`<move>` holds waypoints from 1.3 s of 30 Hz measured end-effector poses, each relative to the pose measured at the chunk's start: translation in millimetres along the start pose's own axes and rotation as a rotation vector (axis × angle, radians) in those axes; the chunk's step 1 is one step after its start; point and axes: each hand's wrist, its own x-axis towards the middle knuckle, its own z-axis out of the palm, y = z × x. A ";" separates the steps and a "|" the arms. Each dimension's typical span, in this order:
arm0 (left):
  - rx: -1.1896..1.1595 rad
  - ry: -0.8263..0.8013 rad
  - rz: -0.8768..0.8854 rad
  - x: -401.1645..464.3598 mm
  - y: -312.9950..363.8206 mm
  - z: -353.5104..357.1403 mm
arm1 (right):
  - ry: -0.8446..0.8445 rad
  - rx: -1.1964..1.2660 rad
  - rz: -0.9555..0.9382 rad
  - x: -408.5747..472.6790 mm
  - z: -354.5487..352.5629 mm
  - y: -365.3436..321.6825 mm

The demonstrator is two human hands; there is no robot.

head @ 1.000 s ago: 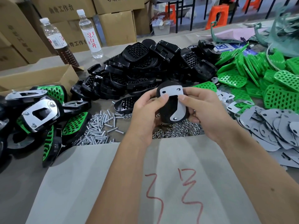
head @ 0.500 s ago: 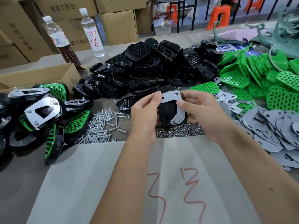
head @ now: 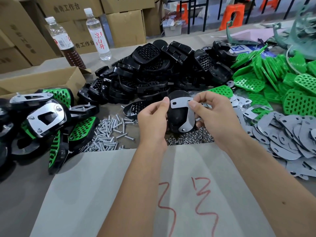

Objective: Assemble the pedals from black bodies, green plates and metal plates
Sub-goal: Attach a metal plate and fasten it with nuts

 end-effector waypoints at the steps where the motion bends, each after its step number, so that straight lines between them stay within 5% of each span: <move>1: -0.006 0.006 -0.008 -0.7 1.1 0.0 | -0.015 -0.005 0.003 0.5 -0.9 0.1; 18: 0.043 -0.070 0.037 -5.7 7.5 -3.3 | -0.041 0.088 -0.027 -4.9 -0.5 -4.3; 39: 0.071 -0.015 0.001 -9.3 24.6 -11.1 | -0.095 -0.079 -0.155 -15.5 9.1 -10.1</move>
